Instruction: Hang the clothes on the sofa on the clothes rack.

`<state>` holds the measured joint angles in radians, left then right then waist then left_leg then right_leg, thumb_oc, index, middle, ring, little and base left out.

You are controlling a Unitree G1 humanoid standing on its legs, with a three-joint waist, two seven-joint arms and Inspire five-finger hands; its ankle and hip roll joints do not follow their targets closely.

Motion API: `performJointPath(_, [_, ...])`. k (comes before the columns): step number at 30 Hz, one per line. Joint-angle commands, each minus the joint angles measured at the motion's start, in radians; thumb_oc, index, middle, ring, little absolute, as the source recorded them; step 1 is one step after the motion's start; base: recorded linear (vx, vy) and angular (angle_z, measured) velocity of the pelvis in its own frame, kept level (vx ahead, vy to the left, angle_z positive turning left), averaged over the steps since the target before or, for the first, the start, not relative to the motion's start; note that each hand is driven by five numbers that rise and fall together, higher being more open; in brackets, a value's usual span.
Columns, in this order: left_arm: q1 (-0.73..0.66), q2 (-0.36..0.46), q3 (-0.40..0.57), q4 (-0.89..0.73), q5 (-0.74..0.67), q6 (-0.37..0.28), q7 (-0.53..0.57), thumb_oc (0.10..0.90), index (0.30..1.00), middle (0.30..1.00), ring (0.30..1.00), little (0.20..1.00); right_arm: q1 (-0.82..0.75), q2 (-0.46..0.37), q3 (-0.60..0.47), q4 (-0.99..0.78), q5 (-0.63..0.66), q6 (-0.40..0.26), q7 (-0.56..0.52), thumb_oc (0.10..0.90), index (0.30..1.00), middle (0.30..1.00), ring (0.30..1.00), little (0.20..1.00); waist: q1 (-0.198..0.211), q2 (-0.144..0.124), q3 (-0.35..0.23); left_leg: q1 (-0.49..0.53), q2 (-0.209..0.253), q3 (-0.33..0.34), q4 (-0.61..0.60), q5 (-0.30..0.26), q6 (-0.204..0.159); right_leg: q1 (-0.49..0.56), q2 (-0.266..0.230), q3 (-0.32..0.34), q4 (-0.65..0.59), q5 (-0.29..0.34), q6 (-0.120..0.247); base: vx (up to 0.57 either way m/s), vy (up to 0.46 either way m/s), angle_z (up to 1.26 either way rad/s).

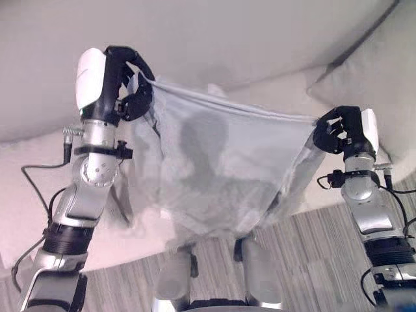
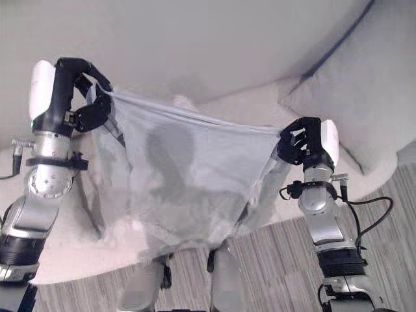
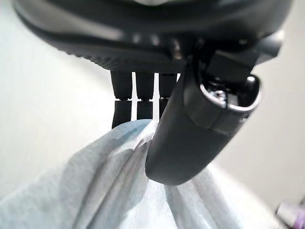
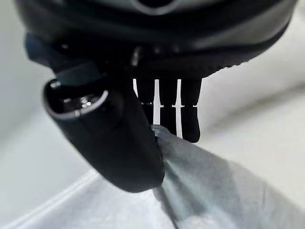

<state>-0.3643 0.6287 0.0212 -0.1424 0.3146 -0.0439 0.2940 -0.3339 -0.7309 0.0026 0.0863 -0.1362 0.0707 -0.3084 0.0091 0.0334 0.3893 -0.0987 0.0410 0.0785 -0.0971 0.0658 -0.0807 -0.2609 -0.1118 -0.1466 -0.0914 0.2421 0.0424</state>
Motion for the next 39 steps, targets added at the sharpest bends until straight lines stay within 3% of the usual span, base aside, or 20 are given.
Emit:
performJointPath(1, [-0.083,0.077,0.035,0.026,-0.028,-0.078,0.115,0.400,0.300,0.300,0.300,0.300,-0.052,-0.057,-0.077,-0.048,-0.027,-0.122,-0.031,0.400,0.300,0.300,0.300,0.300,-0.004,-0.053,-0.185,-0.020,0.043,0.001,0.010,-0.062,-0.049,0.151,-0.143,-0.024,0.006,-0.143,0.155,0.11,-0.015,0.29])
performJointPath(6, [-0.070,0.116,0.103,-0.008,-0.034,-0.080,0.145,0.400,0.300,0.300,0.300,0.300,-0.121,-0.082,-0.074,-0.109,-0.032,-0.137,-0.020,0.400,0.300,0.300,0.300,0.300,0.025,-0.049,-0.280,0.056,0.024,-0.017,0.010,-0.087,-0.032,0.230,-0.156,-0.043,0.024,-0.160,0.155,0.09,0.037,0.15])
performJointPath(10, [-0.079,0.150,0.145,-0.033,-0.025,-0.074,0.168,0.400,0.300,0.300,0.300,0.300,-0.186,-0.103,-0.070,-0.118,-0.032,-0.135,-0.023,0.400,0.300,0.300,0.300,0.300,0.046,-0.058,-0.351,0.100,-0.016,-0.033,0.010,-0.115,-0.003,0.273,-0.189,-0.052,0.017,-0.154,0.174,0.07,0.128,0.07])
performJointPath(14, [-0.098,0.211,0.180,-0.051,0.015,-0.053,0.191,0.400,0.300,0.300,0.300,0.300,-0.285,-0.140,-0.041,-0.111,-0.058,-0.130,-0.043,0.400,0.300,0.300,0.300,0.300,0.086,-0.058,-0.349,0.110,-0.041,-0.024,0.010,-0.116,0.024,0.235,-0.215,-0.101,0.116,-0.140,0.184,-0.09,0.123,-0.02])
performJointPath(16, [-0.124,0.243,0.185,-0.046,0.021,-0.045,0.209,0.400,0.300,0.300,0.300,0.300,-0.331,-0.161,-0.014,-0.099,-0.068,-0.121,-0.059,0.400,0.300,0.300,0.300,0.300,0.086,-0.052,-0.321,0.110,-0.035,-0.032,0.010,-0.095,0.032,0.218,-0.181,-0.078,0.267,-0.213,0.163,-0.16,0.049,-0.07])
performJointPath(17, [-0.133,0.246,0.183,-0.042,0.017,-0.042,0.217,0.400,0.300,0.300,0.300,0.300,-0.342,-0.169,-0.008,-0.097,-0.072,-0.119,-0.065,0.400,0.300,0.300,0.300,0.300,0.087,-0.052,-0.311,0.109,-0.036,-0.044,0.010,-0.085,0.035,0.214,-0.145,-0.050,0.321,-0.254,0.154,-0.24,0.008,0.08])
performJointPath(18, [-0.154,0.260,0.180,-0.032,0.014,-0.034,0.230,0.400,0.300,0.300,0.300,0.300,-0.365,-0.194,-0.001,-0.087,-0.078,-0.115,-0.081,0.400,0.300,0.300,0.300,0.300,0.093,-0.055,-0.306,0.102,-0.042,-0.071,0.010,-0.060,0.043,0.209,-0.069,0.002,0.425,-0.308,0.143,-0.20,-0.010,0.32])
performJointPath(19, [-0.152,0.264,0.178,-0.023,0.016,-0.029,0.234,0.400,0.300,0.300,0.300,0.300,-0.367,-0.200,0.003,-0.083,-0.085,-0.114,-0.093,0.400,0.300,0.300,0.300,0.300,0.098,-0.060,-0.307,0.098,-0.048,-0.082,0.010,-0.059,0.044,0.215,-0.043,0.027,0.428,-0.338,0.124,-0.20,-0.059,0.58])
performJointPath(20, [-0.152,0.267,0.184,-0.027,0.021,-0.023,0.235,0.400,0.300,0.300,0.300,0.300,-0.375,-0.208,0.001,-0.079,-0.087,-0.108,-0.091,0.400,0.300,0.300,0.300,0.300,0.107,-0.072,-0.309,0.099,-0.056,-0.095,0.010,-0.049,0.039,0.237,-0.022,0.048,0.393,-0.371,0.097,-0.11,-0.115,0.49])
performJointPath(22, [-0.134,0.267,0.204,-0.028,0.019,-0.025,0.231,0.400,0.300,0.300,0.300,0.300,-0.396,-0.224,0.008,-0.059,-0.071,-0.110,-0.100,0.400,0.300,0.300,0.300,0.300,0.136,-0.095,-0.326,0.078,-0.058,-0.117,0.010,-0.021,0.018,0.313,0.002,0.041,0.250,-0.377,0.070,-0.14,-0.165,0.22])
performJointPath(24, [-0.133,0.271,0.212,-0.026,0.017,-0.027,0.232,0.400,0.300,0.300,0.300,0.300,-0.406,-0.233,0.008,-0.051,-0.067,-0.112,-0.106,0.400,0.300,0.300,0.300,0.300,0.143,-0.101,-0.331,0.064,-0.055,-0.132,0.010,-0.012,0.008,0.343,0.012,0.033,0.191,-0.375,0.066,-0.15,-0.133,0.39])
performJointPath(25, [-0.142,0.273,0.208,-0.020,0.010,-0.024,0.242,0.400,0.300,0.300,0.300,0.300,-0.419,-0.247,0.013,-0.044,-0.063,-0.116,-0.116,0.400,0.300,0.300,0.300,0.300,0.164,-0.106,-0.321,0.015,-0.050,-0.148,0.010,0.032,-0.019,0.358,0.027,0.019,0.136,-0.367,0.063,-0.15,-0.100,0.69])
performJointPath(27, [-0.170,0.269,0.187,-0.008,0.007,-0.024,0.249,0.400,0.300,0.300,0.300,0.300,-0.425,-0.261,0.013,-0.029,-0.061,-0.119,-0.128,0.400,0.300,0.300,0.300,0.300,0.158,-0.105,-0.314,-0.020,-0.051,-0.153,0.011,0.058,-0.035,0.368,0.031,-0.011,0.102,-0.349,0.059,-0.32,-0.036,0.71])
performJointPath(28, [-0.219,0.259,0.144,0.015,0.010,-0.013,0.263,0.400,0.300,0.300,0.300,0.300,-0.440,-0.289,0.020,-0.010,-0.056,-0.116,-0.149,0.400,0.300,0.300,0.300,0.300,0.140,-0.111,-0.294,-0.057,-0.024,-0.064,0.023,0.064,-0.040,0.366,0.015,-0.067,0.081,-0.327,0.060,-0.49,0.082,0.63])
performJointPath(30, [-0.276,0.261,0.104,0.027,0.028,-0.010,0.272,0.400,0.300,0.300,0.300,0.300,-0.466,-0.299,0.044,0.005,-0.051,-0.116,-0.162,0.400,0.300,0.300,0.300,0.300,0.134,-0.122,-0.292,-0.054,0.034,-0.006,0.071,0.034,-0.031,0.345,-0.015,-0.116,0.058,-0.285,0.071,-0.37,0.128,1.18])
performJointPath(32, [-0.299,0.262,0.086,0.027,0.042,-0.010,0.274,0.400,0.300,0.300,0.300,0.300,-0.463,-0.301,0.052,0.011,-0.050,-0.115,-0.168,0.400,0.300,0.300,0.300,0.300,0.122,-0.132,-0.290,-0.029,0.087,-0.003,0.129,-0.006,-0.028,0.331,-0.051,-0.153,0.054,-0.253,0.080,-0.18,0.165,1.13])
performJointPath(35, [-0.318,0.261,0.068,0.038,0.046,-0.017,0.271,0.400,0.300,0.300,0.300,0.300,-0.440,-0.303,0.044,0.015,-0.051,-0.112,-0.166,0.400,0.300,0.300,0.300,0.300,0.094,-0.144,-0.296,0.026,0.215,-0.009,0.201,-0.051,-0.037,0.326,-0.100,-0.195,0.034,-0.228,0.096,-0.09,0.273,0.50])
performJointPath(36, [-0.324,0.271,0.059,0.045,0.042,-0.020,0.272,0.400,0.300,0.300,0.300,0.300,-0.431,-0.303,0.042,0.015,-0.048,-0.112,-0.164,0.400,0.300,0.300,0.300,0.300,0.091,-0.143,-0.298,0.043,0.257,-0.027,0.229,-0.043,-0.045,0.330,-0.115,-0.199,0.033,-0.221,0.106,0.02,0.586,0.88])
performJointPath(37, [-0.354,0.296,0.037,0.071,0.036,-0.016,0.287,0.400,0.300,0.300,0.300,0.300,-0.418,-0.302,0.046,0.017,-0.048,-0.108,-0.159,0.400,0.300,0.300,0.300,0.300,0.086,-0.129,-0.308,0.078,0.292,-0.086,0.250,-0.041,-0.071,0.343,-0.146,-0.198,0.037,-0.212,0.124,0.00,0.476,0.73])
performJointPath(39, [-0.374,0.307,0.013,0.091,0.028,-0.018,0.295,0.400,0.300,0.300,0.300,0.300,-0.416,-0.307,0.044,0.023,-0.047,-0.107,-0.160,0.400,0.300,0.300,0.300,0.300,0.080,-0.122,-0.309,0.079,0.286,-0.115,0.242,-0.045,-0.091,0.349,-0.165,-0.206,0.038,-0.199,0.134,0.01,0.459,0.46])
